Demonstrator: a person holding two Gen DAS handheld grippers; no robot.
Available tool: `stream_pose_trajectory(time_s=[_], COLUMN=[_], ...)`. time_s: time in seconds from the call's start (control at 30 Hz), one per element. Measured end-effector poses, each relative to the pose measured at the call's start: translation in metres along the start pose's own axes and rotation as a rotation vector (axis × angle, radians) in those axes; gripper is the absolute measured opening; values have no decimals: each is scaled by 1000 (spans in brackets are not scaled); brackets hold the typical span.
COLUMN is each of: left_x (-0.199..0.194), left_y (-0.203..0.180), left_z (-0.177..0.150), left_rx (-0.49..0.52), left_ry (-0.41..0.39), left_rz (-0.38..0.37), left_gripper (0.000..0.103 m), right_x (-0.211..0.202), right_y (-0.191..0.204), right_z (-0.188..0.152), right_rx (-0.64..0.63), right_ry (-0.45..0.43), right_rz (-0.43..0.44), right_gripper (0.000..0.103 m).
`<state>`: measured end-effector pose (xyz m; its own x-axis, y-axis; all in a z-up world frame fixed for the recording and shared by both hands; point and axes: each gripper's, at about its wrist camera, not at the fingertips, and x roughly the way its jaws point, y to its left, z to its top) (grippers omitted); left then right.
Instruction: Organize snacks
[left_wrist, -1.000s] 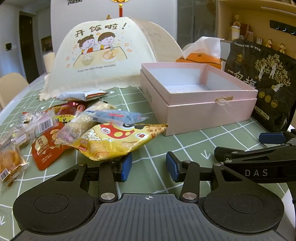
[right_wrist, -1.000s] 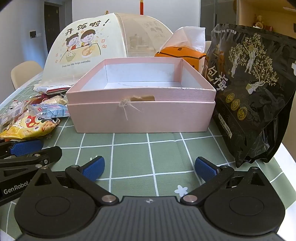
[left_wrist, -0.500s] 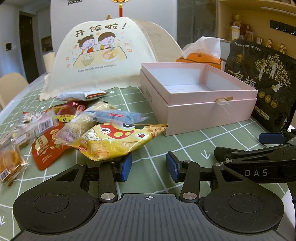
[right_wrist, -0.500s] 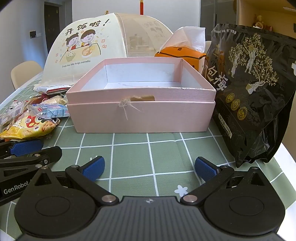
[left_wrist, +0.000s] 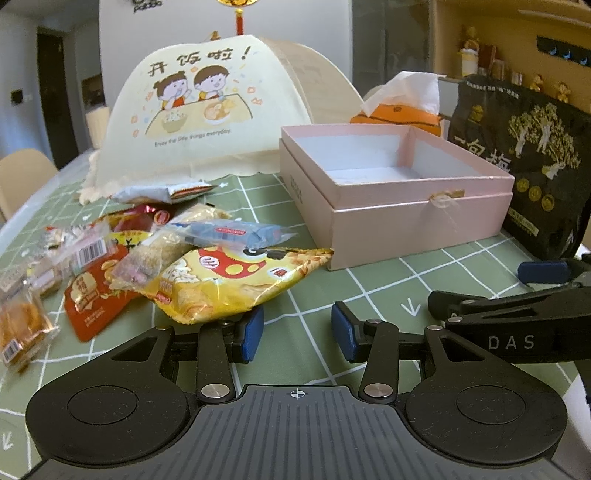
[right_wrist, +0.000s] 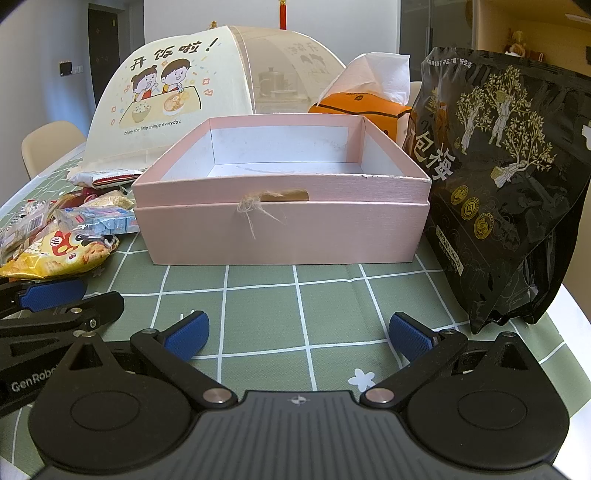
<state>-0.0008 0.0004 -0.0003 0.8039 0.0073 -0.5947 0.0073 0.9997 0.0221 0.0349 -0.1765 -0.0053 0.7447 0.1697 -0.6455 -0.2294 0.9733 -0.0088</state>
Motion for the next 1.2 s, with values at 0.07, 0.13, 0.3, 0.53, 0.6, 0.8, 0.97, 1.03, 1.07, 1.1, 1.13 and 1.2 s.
stream_pose_trajectory(time_s=[0.07,0.13,0.3,0.53,0.6,0.8,0.97,1.03,1.07,1.1,1.13,1.2], left_x=[0,1,1,1,1,1,1,1,1,1,1,1], left_y=[0,2,2,1,2,1,2,2,1,1,0,0], left_z=[0,0,0,0,0,0,0,0,0,0,0,0], left_rx=[-2,-1,1,0,0,0,0,1,4,3,3,5], left_ry=[1,1,0,0,0,0,0,0,0,0,0,0], left_rz=[-2,0,1,1,1,1,0,1,3,3,3,4], left_gripper=[48,48,48,48,48,48,48,48,48,48,48,48], right_x=[0,0,0,0,0,0,0,0,0,0,0,0], right_y=[0,0,1,1,0,1,0,0,0,1,1,1], right_z=[0,0,0,0,0,0,0,0,0,0,0,0], right_rx=[0,0,0,1,1,2,2,2,3,3,3,3], right_ry=[0,0,1,1,1,1,2,2,2,2,2,2], right_rz=[0,0,0,1,1,1,2,2,2,2,2,2], right_gripper=[103,103,103,103,103,103,103,103,103,103,103,103])
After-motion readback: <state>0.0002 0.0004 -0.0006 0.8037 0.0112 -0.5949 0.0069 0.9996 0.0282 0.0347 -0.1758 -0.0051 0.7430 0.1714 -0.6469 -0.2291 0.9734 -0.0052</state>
